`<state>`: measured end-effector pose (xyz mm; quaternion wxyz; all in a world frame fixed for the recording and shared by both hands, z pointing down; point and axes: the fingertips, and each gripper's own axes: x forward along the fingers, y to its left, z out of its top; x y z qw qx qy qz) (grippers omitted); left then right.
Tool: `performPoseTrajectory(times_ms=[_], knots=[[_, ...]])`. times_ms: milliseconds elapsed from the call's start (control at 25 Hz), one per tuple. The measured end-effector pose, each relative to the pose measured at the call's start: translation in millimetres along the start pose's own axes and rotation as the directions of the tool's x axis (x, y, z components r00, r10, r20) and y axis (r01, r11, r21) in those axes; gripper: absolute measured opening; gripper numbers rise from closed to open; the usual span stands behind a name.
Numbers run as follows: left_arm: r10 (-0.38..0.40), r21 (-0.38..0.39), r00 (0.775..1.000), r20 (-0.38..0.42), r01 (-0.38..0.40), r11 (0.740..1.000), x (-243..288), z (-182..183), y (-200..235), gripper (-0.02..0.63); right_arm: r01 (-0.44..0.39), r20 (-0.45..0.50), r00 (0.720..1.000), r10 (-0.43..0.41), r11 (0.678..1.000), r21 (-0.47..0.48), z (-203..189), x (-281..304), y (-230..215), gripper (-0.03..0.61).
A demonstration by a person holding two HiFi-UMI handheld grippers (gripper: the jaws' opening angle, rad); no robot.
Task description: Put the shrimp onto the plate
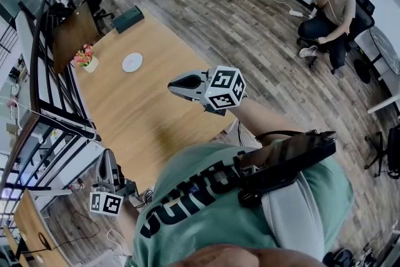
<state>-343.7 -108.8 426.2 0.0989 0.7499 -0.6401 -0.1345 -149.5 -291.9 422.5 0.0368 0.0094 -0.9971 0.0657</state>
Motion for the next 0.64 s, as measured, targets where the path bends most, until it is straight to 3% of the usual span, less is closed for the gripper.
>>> performPoseTrajectory(times_ms=[640], knots=[[-0.003,0.003,1.0,0.003,0.003,1.0,-2.0,-3.5,-0.6,0.003,-0.006,-0.005,1.0,0.006,1.0,-0.011,-4.8,-1.4,3.6,0.005]])
